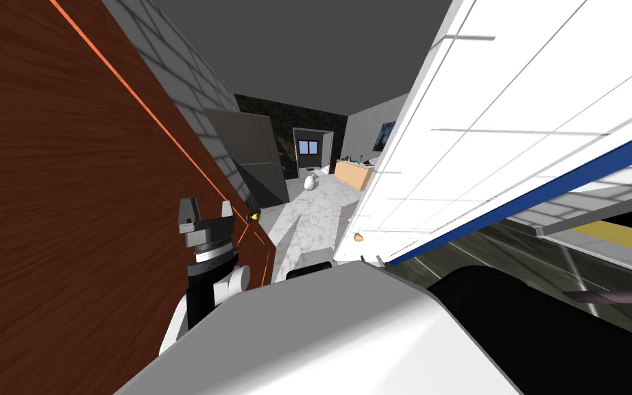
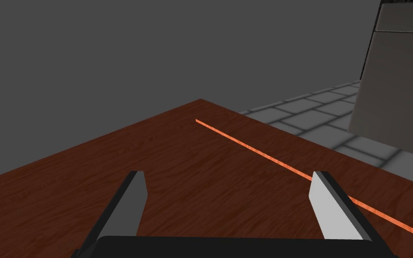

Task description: Push the door open

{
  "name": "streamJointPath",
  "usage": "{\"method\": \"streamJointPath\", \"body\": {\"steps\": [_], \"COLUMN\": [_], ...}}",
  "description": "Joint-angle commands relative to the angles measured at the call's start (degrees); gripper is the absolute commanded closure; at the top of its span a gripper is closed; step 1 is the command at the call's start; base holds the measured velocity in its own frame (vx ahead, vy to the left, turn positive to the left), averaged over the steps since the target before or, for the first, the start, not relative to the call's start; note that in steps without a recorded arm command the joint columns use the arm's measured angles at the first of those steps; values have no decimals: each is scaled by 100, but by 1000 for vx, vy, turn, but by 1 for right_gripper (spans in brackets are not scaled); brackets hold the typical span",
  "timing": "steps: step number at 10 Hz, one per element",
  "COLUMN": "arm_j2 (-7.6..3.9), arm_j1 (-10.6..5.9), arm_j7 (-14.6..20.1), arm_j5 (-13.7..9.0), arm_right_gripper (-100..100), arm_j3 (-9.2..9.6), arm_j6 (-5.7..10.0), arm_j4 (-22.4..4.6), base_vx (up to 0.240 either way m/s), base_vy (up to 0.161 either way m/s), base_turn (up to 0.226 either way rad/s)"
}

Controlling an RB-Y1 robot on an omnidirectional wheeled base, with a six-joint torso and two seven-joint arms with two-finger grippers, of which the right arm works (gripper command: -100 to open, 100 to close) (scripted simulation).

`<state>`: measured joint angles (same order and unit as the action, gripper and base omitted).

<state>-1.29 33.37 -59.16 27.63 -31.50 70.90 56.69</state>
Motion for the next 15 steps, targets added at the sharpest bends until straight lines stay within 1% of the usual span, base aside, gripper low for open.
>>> {"method": "streamJointPath", "body": {"steps": [1, 2, 3, 4, 5, 6, 11, 12, 15], "arm_j2": [-75, -88, -54, 19, -21, -21, -21, -18, -33], "arm_j1": [-58, -100, -160, -206, -178, -178, -178, -224, -308], "arm_j7": [5, 5, 6, 6, 10, 10, 10, 166, 448], "arm_j5": [-14, -28, -47, -62, -52, -52, -52, -88, -184], "arm_right_gripper": [-100, -100, -100, -100, -100, 100, 100, 100, 100], "arm_j3": [0, -5, -12, -18, -15, -15, -15, 43, 103], "arm_j6": [-104, -152, -219, -271, -237, -237, -237, -284, -341], "arm_j4": [43, 40, 36, 33, 38, 38, 38, -1, -36], "base_vx": [234, 204, 237, 245, 106, -11, -22, 14, 32], "base_vy": [-40, -21, -27, -40, -18, 7, 5, -3, -4], "base_turn": [30, 38, 34, 31, 13, 3, 0, -35, -45]}}
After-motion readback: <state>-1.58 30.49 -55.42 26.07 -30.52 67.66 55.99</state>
